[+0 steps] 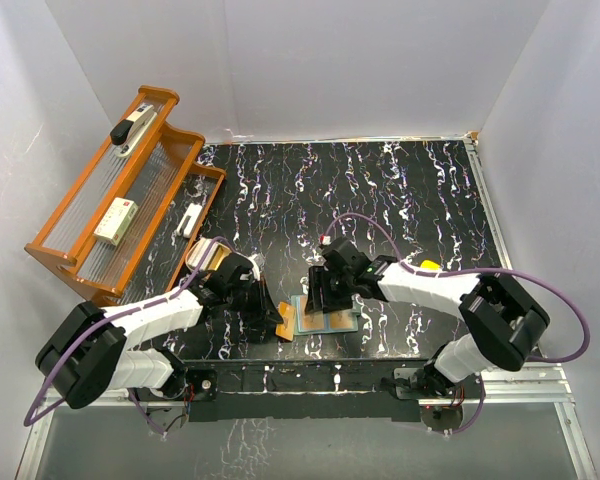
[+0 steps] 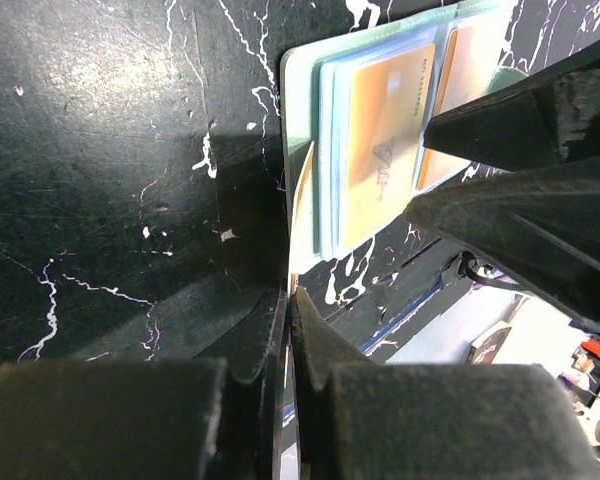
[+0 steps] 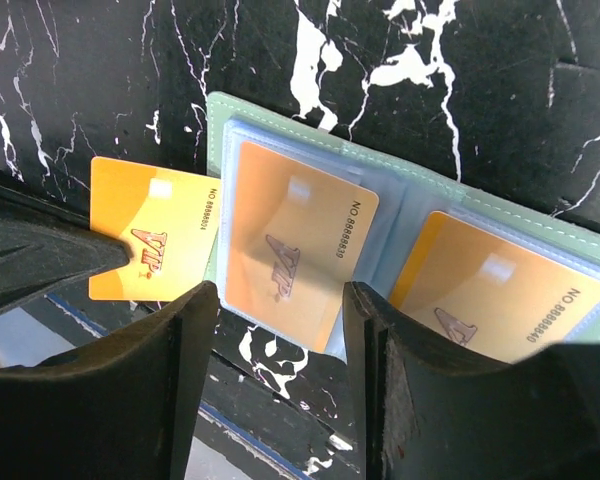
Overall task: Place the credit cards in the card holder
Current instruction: Insert the credit card into the card holder.
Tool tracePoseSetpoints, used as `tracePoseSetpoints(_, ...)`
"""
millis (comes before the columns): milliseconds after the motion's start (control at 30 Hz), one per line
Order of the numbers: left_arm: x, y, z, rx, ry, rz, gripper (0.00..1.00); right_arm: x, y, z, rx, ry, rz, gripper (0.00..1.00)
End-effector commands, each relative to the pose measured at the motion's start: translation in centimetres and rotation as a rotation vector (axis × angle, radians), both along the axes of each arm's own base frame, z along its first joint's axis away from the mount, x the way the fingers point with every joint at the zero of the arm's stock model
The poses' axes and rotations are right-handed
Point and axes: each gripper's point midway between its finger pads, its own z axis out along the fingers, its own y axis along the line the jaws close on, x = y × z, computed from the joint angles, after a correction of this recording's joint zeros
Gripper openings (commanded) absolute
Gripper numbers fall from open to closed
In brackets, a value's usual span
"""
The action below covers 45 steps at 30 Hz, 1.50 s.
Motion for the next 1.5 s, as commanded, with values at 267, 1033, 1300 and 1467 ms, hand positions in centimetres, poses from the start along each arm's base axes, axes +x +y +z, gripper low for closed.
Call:
tracePoseSetpoints(267, 0.3, 0.6, 0.8, 0.020, -0.033, 0.035, 0.00, 2.5, 0.3, 6.3, -0.127, -0.215, -0.120, 0.62)
tracePoseSetpoints(1033, 0.1, 0.7, 0.4, 0.025, -0.024, 0.028, 0.00, 2.0, 2.9, 2.6, -0.314, -0.260, -0.097, 0.68)
tracePoseSetpoints(1300, -0.1, 0.9, 0.4, 0.028, -0.026, 0.040, 0.00, 1.6, 2.9, 1.5, -0.303, -0.248, -0.088, 0.69)
tracePoseSetpoints(1467, 0.1, 0.8, 0.6, 0.028, -0.027, 0.038, 0.00, 1.5, 2.9, 0.8, -0.307, -0.244, -0.077, 0.69)
